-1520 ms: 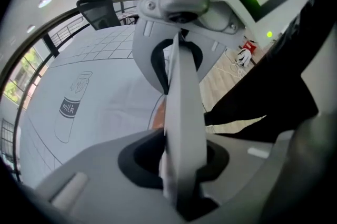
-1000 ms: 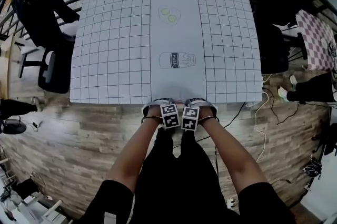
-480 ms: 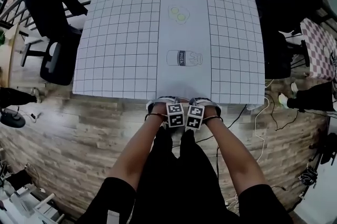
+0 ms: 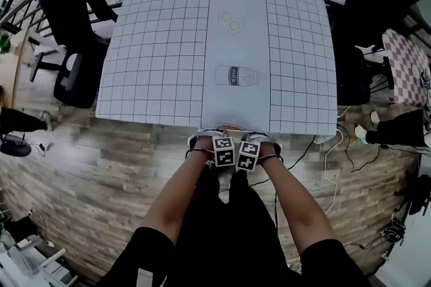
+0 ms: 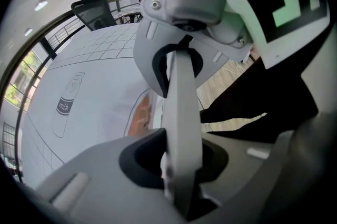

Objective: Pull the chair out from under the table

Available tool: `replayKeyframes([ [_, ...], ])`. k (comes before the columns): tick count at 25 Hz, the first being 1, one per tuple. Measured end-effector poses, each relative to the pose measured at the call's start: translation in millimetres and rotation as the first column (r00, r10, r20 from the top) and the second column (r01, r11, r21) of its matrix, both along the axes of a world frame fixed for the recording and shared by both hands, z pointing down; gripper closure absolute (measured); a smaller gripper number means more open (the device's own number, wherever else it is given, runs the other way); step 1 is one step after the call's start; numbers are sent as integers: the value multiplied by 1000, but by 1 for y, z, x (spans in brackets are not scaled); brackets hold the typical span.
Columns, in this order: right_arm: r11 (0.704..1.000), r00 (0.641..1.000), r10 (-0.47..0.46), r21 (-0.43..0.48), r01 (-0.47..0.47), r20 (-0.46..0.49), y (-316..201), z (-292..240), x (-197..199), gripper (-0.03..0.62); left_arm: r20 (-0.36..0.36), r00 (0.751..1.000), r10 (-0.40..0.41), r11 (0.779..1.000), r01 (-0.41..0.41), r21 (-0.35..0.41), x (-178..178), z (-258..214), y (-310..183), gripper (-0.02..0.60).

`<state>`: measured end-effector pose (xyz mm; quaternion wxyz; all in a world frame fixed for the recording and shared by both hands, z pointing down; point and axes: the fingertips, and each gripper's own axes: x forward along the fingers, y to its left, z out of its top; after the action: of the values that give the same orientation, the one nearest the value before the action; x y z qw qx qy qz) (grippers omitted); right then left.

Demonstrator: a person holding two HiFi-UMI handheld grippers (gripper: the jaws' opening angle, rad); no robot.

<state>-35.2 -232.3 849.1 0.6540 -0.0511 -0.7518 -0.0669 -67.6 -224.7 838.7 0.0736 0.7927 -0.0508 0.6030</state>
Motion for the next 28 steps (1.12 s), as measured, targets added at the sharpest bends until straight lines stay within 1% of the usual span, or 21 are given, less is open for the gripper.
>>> replayKeyframes([
  [7,1000,1000,20,2,-20,5,17,1,0,523,2,1000,25,1000,-25,16,0,0,16,500],
  [16,1000,1000,-20,6,20,9,43,1,4,523,-2,1000,-4,1000,4,12,5,-2,45,500],
  [21,999,999,-42,-2,42,3,58,-1,8,523,-9,1000,-25,1000,25,-4,8,-4,61,499],
  [25,999,999,-46,-7,46,1,69,-1,10,523,-14,999,-32,999,32,-8,10,-4,73,499],
  [28,999,999,-32,-6,32,3,76,-1,9,523,-11,1000,-30,1000,29,-8,9,-4,79,499],
])
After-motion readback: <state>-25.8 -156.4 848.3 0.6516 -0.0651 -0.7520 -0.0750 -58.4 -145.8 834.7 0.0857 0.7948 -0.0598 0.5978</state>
